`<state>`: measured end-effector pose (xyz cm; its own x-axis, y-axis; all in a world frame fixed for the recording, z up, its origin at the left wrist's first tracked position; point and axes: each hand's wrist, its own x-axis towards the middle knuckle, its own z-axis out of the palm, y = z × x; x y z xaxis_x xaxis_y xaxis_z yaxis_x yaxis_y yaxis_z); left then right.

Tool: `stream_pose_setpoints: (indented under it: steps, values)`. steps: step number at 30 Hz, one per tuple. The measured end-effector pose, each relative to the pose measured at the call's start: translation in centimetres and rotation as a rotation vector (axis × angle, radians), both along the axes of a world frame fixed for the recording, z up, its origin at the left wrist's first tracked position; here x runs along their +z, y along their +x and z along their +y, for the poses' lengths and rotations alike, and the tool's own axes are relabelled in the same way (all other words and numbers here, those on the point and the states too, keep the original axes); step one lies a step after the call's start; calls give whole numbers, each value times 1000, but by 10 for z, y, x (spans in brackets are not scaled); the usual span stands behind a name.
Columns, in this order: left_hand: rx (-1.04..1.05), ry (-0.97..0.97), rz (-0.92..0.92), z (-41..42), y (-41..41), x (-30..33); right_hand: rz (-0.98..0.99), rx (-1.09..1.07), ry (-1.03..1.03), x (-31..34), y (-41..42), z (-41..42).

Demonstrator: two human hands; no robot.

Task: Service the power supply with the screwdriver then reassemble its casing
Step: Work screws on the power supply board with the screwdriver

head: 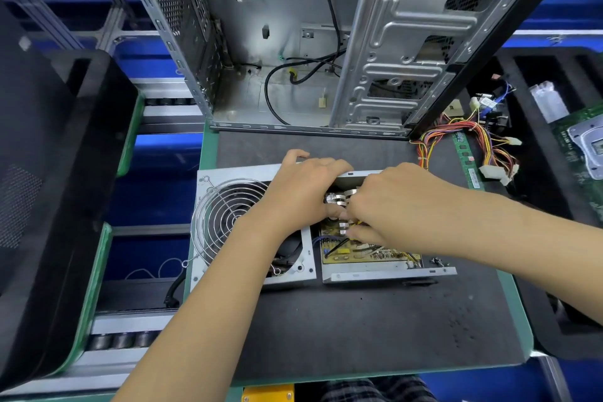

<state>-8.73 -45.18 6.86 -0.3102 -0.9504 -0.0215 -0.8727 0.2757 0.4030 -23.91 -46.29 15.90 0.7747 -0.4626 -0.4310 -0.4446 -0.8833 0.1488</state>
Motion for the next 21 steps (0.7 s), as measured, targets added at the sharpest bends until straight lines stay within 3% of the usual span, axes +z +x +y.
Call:
stream_pose_setpoints:
  steps: [9, 15, 21]
  values:
    - [-11, 34, 22, 1, 0, 4, 10, 53, -28, -3, 8, 3]
    - [-28, -37, 309, 11, 7, 14, 49, 74, -32, 11, 18, 1]
    - [0, -84, 272, 23, 15, 12, 78, 74, -56, 12, 27, 6]
